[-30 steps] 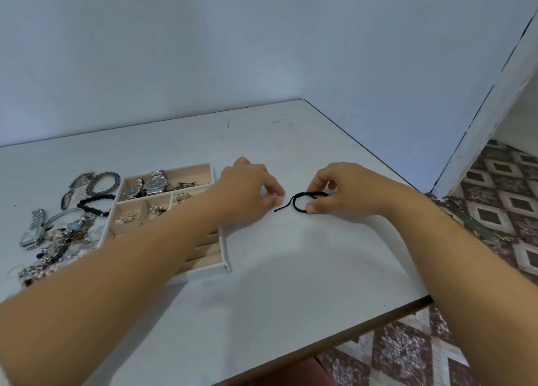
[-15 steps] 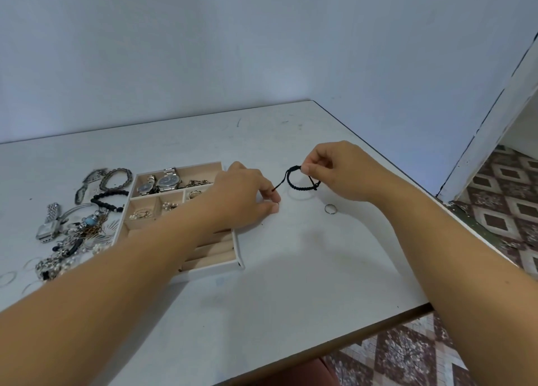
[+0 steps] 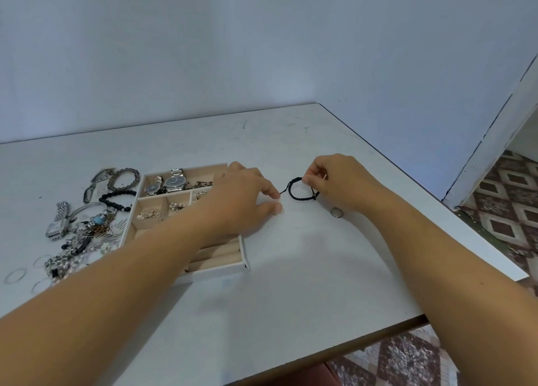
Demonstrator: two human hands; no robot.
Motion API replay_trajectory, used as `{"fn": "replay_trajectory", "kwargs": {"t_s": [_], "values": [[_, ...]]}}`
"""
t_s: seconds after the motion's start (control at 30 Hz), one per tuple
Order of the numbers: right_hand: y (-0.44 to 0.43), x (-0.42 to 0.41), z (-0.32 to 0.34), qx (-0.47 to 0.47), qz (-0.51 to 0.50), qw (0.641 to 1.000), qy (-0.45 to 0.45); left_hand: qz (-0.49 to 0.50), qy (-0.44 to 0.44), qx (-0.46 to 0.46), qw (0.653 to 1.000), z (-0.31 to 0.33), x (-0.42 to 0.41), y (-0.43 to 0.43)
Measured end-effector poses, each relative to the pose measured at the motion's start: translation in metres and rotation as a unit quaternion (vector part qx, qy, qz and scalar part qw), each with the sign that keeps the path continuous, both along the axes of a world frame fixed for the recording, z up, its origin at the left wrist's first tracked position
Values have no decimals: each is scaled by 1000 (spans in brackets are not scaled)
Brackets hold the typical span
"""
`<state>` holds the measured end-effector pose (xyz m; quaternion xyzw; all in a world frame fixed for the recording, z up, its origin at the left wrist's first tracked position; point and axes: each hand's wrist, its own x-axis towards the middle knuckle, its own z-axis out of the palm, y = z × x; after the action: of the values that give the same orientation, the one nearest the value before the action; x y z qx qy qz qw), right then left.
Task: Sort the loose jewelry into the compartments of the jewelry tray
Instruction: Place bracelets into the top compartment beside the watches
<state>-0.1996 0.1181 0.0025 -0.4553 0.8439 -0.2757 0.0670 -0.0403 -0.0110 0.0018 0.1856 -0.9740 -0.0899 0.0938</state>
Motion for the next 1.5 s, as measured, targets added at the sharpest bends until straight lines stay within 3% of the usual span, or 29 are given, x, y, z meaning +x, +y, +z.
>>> {"fn": "replay_trajectory", "kwargs": {"t_s": [0.2, 0.43, 0.67, 1.17, 1.37, 1.5], "values": [[-25, 29, 18, -52, 71, 996, 19, 61, 80, 22, 995, 14, 51, -26], [-79, 84, 36, -92, 175, 980, 7, 144, 90, 32, 985, 19, 139, -87], [-135, 123, 28, -90, 215, 972, -13, 221, 80, 39, 971, 13, 181, -141], [-151, 116, 12, -190, 125, 973, 27, 290, 21, -18, 957, -6, 129, -180], [-151, 108, 4, -174, 118, 977, 25, 289, -46, -80, 953, -11, 119, -182], [-150, 105, 4, -176, 109, 978, 21, 295, 30, -37, 954, -17, 119, -180]]}}
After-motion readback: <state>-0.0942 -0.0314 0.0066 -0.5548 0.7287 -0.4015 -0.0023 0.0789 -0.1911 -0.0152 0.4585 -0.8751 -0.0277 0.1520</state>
